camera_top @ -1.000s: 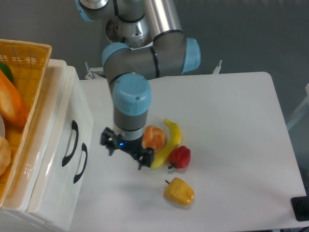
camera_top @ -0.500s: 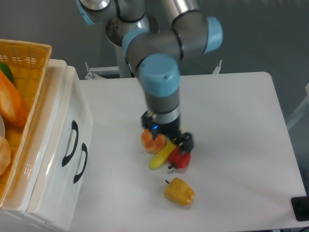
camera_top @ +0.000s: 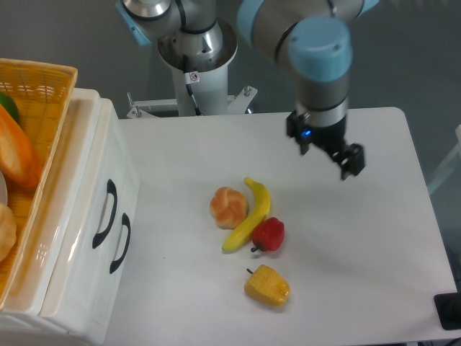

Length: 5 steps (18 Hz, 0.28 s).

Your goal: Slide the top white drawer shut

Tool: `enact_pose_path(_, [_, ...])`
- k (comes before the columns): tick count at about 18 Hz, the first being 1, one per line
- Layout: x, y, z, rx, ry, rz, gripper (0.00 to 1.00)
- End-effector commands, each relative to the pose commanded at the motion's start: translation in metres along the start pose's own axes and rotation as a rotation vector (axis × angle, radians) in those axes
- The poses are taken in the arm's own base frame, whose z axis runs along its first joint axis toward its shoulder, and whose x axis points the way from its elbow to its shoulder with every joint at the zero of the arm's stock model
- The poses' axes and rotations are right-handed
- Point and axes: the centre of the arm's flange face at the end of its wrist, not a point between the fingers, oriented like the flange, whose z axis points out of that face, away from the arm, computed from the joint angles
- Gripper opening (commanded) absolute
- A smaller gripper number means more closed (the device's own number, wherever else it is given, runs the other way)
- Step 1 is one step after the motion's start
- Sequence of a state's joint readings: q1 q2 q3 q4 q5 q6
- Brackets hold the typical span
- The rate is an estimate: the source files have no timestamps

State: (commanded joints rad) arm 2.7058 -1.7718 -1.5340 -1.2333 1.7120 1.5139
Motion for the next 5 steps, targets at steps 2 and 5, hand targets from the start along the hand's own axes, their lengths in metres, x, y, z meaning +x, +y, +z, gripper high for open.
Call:
enact_pose_path(2, [0.0024,0.0042,0.0002,0.002,0.016,-0.002,1.0])
enact_pose_path(5, [0.0013,0.0102,0.0003,0.022,0.016,-0.016,1.0])
